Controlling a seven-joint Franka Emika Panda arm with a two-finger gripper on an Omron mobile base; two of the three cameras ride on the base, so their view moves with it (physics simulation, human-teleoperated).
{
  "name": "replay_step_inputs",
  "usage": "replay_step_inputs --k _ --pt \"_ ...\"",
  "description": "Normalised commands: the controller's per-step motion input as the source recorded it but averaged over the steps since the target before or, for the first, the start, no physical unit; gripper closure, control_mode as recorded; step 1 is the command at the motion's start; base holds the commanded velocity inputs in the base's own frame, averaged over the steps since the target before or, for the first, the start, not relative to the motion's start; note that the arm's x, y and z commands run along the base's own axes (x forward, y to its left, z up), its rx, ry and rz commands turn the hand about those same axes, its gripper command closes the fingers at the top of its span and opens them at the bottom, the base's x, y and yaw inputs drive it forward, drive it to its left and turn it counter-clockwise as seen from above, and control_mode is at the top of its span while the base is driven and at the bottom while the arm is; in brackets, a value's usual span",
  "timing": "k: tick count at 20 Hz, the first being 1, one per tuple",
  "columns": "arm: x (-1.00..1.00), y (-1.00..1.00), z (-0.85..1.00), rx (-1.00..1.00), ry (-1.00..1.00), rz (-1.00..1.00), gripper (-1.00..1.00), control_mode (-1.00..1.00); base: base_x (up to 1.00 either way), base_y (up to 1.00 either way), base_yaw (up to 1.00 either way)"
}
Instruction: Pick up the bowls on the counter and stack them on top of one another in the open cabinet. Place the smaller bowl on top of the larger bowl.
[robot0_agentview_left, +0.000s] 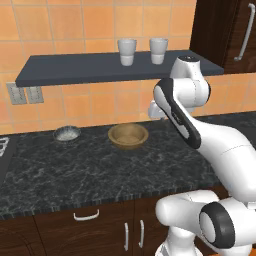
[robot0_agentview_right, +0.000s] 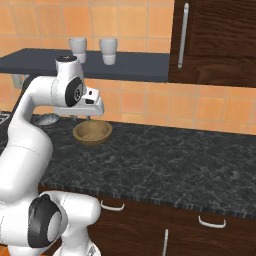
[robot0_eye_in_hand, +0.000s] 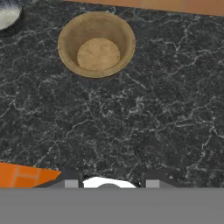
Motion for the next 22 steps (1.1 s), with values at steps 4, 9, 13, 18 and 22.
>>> replay_step_inputs --k 4,9,13,18,22 --pt "-0.15 0.10 0.00 0.00 -0.01 0.01 -1.00 -1.00 0.00 0.00 0.00" --pt "-0.32 0.79 0.00 -0.10 -0.12 0.05 -1.00 -1.00 0.00 0.00 0.00" --pt "0.00 1.00 -0.01 -0.21 -0.07 0.10 -1.00 -1.00 0.00 0.00 0.00" --pt "0.00 1.00 -0.02 -0.23 -0.01 0.16 -1.00 -1.00 0.00 0.00 0.00" --pt "0.00 1.00 -0.16 -0.20 0.00 0.16 -1.00 -1.00 0.00 0.00 0.00"
